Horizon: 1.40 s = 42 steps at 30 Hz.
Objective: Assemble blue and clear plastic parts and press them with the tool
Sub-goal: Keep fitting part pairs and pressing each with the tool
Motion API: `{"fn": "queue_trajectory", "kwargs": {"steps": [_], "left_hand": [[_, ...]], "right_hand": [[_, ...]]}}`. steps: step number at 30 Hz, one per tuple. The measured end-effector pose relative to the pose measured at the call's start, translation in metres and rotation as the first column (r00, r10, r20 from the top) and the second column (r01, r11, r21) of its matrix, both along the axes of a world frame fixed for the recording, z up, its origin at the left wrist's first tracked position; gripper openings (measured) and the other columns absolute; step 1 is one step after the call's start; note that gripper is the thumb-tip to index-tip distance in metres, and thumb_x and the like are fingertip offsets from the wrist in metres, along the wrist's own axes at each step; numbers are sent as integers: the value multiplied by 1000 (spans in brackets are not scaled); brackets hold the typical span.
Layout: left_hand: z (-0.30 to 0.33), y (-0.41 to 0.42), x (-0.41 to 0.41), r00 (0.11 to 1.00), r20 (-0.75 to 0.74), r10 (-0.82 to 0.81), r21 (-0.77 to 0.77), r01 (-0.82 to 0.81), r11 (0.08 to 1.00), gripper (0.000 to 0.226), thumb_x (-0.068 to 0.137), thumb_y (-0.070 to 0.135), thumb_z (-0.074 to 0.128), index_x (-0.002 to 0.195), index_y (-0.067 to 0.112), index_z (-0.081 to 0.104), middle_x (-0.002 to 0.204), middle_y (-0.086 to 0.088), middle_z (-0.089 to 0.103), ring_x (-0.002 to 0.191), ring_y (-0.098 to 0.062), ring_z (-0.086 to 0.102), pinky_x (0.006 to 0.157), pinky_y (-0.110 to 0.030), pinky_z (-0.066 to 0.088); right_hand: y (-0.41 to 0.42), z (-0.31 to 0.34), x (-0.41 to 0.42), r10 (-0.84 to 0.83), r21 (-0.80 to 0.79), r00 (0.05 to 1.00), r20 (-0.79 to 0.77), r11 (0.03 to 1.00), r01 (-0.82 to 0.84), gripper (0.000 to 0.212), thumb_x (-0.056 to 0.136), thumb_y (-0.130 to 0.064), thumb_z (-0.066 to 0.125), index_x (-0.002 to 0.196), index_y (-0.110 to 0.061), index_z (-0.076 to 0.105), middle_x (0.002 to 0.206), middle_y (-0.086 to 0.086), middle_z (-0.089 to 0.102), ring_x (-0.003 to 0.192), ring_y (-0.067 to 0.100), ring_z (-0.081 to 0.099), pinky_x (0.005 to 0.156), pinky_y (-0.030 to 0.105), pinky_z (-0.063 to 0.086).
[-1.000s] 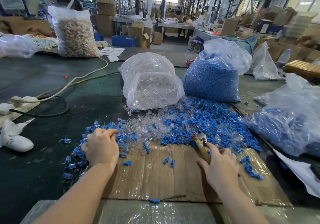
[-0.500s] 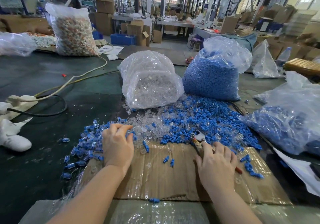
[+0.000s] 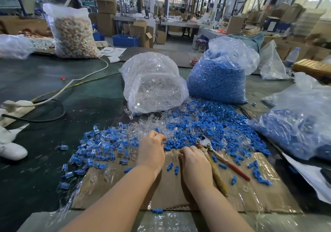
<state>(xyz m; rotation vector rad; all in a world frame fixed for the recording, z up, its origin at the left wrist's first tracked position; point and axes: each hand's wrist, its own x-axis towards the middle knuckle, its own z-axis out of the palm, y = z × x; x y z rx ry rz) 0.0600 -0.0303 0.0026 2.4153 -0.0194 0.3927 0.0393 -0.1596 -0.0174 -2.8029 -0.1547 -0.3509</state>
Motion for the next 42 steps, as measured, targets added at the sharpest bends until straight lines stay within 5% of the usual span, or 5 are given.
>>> {"fn": "queue_trajectory", "kwargs": {"steps": [5,10,22,29,42], "left_hand": [[0,-6,13,993,-113,-36,178,56,983,66,88,-12,39,145,21,29,149,-4,30,135,-22,22,112,-32,22],[-2,-5,19,991,-122,-57,283,89,955,68,87,-11,37,146,22,26,146,-2,35,129,-23,27,108,-31,24],[-8,-7,4,997,23,-67,27,66,997,25,90,9,56,114,17,59,106,3,55,96,-8,50,85,-17,39],[-12,-12,-16,1000,11,3,-199,-1,980,29,84,15,65,113,20,62,95,13,52,78,8,48,68,1,36],[-23,-9,-29,998,-48,-38,-364,17,931,28,84,6,64,102,28,59,98,12,49,82,2,53,72,-5,44]], "right_hand": [[-1,-5,8,-42,-22,999,-21,999,42,44,94,-15,45,137,-25,37,138,-4,37,117,14,47,86,26,44],[0,-6,14,-64,-77,993,-98,995,57,61,96,-17,39,149,-31,13,154,-5,17,131,18,36,96,29,40],[0,-8,11,-117,17,992,39,993,117,21,90,-10,50,105,-23,54,108,-6,48,96,13,50,65,20,32],[-1,-9,7,-119,40,992,42,992,118,24,90,-9,50,109,-23,53,108,-4,49,97,14,50,72,20,36],[-5,-8,-8,-118,243,990,78,965,96,23,95,-10,47,111,-12,63,106,3,57,92,18,53,80,24,38]]}}
